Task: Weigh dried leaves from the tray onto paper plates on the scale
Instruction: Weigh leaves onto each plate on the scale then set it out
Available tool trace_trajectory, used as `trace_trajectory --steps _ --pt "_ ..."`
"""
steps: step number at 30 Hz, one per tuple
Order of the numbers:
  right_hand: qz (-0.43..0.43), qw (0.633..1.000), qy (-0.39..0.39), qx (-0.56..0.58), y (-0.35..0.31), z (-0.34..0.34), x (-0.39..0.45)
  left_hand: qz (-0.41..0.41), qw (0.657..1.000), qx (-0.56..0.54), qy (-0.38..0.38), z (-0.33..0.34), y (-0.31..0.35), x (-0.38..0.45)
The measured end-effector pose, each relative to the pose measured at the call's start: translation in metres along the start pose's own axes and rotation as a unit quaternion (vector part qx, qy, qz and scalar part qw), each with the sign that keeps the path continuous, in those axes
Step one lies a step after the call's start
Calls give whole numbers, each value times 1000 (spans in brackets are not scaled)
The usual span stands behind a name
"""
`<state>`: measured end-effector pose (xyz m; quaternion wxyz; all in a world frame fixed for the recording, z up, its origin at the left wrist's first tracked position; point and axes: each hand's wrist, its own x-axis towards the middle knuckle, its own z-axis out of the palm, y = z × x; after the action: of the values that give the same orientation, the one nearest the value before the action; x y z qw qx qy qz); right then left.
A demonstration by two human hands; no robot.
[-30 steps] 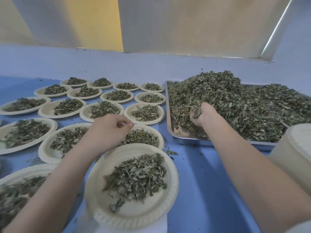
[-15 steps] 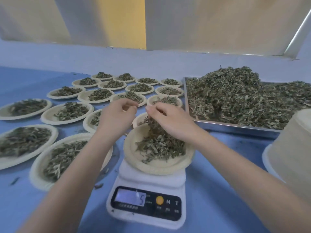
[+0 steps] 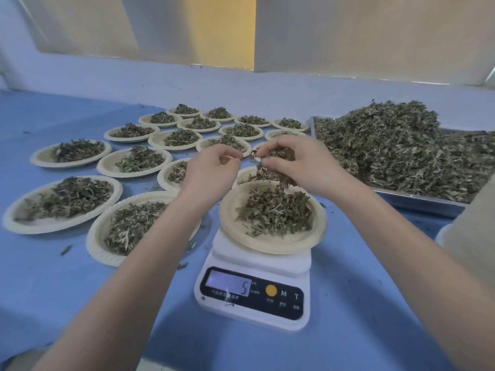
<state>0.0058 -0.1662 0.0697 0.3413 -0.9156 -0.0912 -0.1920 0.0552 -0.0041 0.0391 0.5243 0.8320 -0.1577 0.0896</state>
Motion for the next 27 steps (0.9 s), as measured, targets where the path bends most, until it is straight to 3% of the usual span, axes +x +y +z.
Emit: trace_trajectory --steps 9,14,20,27 --pt "-28 996 76 36 -3 20 9 -6 999 -33 -6 5 5 -3" --pt "-66 992 97 -51 -4 18 9 -2 999 -42 -13 5 9 -7" --pt "-23 984 70 -161 -8 14 8 4 999 -39 -26 8 7 -8" --pt "34 999 -32 16 -10 10 3 14 997 -44 -64 13 7 -12"
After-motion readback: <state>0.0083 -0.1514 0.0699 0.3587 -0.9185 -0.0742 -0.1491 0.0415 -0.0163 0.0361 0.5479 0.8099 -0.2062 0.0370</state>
